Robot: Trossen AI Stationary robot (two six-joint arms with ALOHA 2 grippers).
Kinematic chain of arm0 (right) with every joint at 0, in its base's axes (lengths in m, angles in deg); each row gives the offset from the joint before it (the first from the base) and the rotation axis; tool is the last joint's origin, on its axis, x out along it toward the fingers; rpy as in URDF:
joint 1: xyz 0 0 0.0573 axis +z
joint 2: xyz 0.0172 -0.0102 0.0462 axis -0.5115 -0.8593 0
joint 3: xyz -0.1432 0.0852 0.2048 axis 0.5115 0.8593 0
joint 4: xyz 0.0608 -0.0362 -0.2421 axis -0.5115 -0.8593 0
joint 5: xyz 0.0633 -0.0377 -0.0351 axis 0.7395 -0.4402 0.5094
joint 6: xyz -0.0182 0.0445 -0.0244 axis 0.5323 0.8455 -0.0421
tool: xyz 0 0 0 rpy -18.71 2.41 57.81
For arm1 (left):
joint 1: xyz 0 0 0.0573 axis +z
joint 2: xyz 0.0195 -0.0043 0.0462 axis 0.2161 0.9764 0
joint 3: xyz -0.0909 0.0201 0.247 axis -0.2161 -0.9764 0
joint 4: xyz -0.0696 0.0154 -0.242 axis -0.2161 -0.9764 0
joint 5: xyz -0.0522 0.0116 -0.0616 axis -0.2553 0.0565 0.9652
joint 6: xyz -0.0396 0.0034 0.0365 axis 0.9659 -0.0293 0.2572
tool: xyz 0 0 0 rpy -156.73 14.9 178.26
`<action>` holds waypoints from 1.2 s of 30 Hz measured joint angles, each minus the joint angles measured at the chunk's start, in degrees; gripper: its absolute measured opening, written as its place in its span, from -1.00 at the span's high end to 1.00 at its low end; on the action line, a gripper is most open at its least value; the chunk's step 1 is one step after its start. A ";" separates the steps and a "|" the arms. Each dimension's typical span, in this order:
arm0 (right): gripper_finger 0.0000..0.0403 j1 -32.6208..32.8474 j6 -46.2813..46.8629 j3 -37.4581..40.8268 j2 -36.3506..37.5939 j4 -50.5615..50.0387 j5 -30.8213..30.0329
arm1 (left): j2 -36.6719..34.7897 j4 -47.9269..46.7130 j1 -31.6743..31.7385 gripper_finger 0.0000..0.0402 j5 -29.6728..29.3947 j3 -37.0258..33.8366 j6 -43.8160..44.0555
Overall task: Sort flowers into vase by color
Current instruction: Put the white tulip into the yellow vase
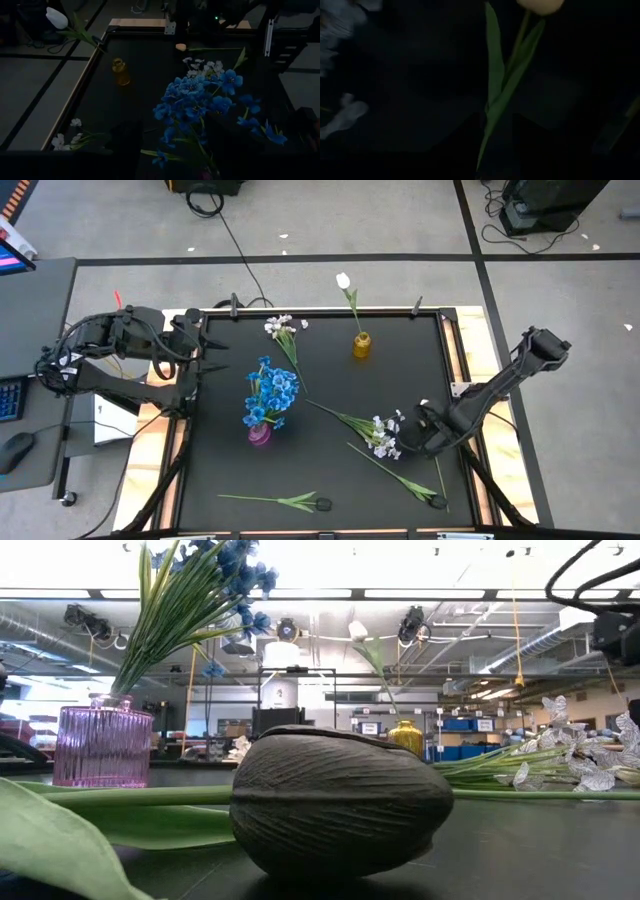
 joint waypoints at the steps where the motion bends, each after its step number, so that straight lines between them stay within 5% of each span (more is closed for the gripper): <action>1: 0.40 0.58 0.67 0.00 -0.68 0.02 0.34 | -0.01 0.00 0.00 -0.08 -0.01 0.00 0.00; 26: 0.41 5.67 9.19 0.11 -11.16 7.00 0.26 | 0.01 0.02 0.00 -0.08 -0.02 0.00 0.24; 36: 0.80 5.67 9.04 0.11 -11.45 7.11 -4.33 | 0.01 0.04 0.01 -0.08 -0.01 0.02 0.24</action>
